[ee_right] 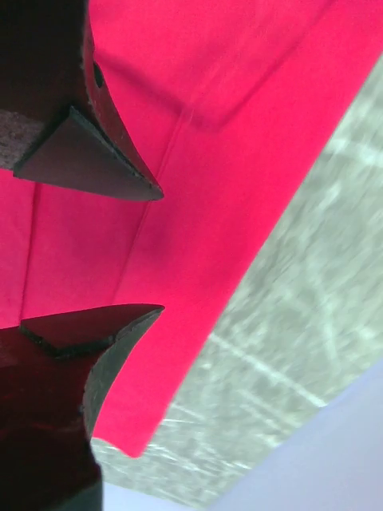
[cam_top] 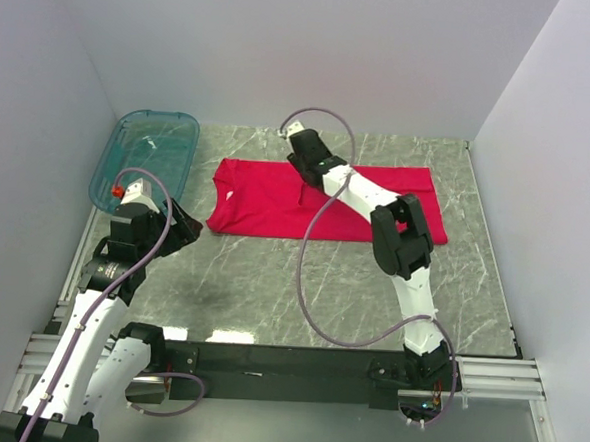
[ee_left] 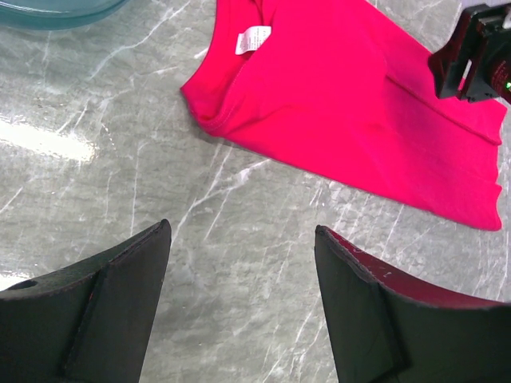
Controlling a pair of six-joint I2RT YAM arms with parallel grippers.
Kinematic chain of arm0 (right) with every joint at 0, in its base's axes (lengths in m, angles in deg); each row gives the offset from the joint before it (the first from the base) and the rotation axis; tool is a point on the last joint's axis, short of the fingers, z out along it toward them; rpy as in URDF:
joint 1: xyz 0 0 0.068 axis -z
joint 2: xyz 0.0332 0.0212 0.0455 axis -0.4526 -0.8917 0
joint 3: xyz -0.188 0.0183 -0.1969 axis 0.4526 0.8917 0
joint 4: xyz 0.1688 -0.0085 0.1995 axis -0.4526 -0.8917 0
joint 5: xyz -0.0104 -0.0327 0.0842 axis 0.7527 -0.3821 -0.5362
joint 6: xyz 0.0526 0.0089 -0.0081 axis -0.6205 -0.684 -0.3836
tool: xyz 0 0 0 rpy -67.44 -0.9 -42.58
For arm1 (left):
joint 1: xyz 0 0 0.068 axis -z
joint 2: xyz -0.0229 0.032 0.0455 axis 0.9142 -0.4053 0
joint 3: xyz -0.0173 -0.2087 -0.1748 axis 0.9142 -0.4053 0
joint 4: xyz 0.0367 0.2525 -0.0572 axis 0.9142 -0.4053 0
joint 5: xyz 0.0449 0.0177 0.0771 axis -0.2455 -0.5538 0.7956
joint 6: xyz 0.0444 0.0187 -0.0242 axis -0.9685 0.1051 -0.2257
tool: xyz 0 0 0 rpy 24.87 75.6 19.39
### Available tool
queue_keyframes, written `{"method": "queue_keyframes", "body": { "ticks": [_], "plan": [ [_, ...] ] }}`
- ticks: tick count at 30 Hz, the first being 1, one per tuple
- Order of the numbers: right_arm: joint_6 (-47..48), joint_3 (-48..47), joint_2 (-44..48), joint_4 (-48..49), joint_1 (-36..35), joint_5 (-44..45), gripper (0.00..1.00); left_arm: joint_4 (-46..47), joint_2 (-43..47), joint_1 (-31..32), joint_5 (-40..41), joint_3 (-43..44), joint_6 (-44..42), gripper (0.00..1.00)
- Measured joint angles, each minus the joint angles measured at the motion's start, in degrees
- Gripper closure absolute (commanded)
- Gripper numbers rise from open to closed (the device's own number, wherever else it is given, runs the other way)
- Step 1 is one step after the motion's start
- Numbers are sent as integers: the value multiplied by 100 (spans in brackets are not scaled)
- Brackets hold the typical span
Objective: Fold and stack the t-shirts
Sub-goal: Fold the tshirt
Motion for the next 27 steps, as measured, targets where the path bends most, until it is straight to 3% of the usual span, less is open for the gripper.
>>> {"method": "queue_keyframes", "body": {
  "ticks": [5, 10, 12, 13, 16, 21, 27],
  "plan": [
    [-142, 302, 328, -210, 372, -361, 29, 142, -98, 0, -214, -76, 33, 22],
    [367, 925, 1370, -857, 505, -2483, 27, 732, -949, 0, -754, -348, 155, 28],
    [599, 1353, 1926, -1010, 474, -3388, 27, 925, -1550, 0, -885, -365, 144, 35],
    [684, 1604, 2249, -1075, 455, -3797, 27, 1019, -1919, 0, -927, -348, 127, 43],
    [835, 2361, 3143, -1106, 387, -4688, 27, 1060, -3060, 2, -970, -59, -59, 48],
    [894, 3346, 4081, -1047, 413, -5427, 26, 1019, -4105, 72, -660, 588, -487, 47],
    [802, 3775, 4266, -1014, 828, -5989, 26, 922, -4640, 153, -361, 1314, -955, 50]
  ]
}}
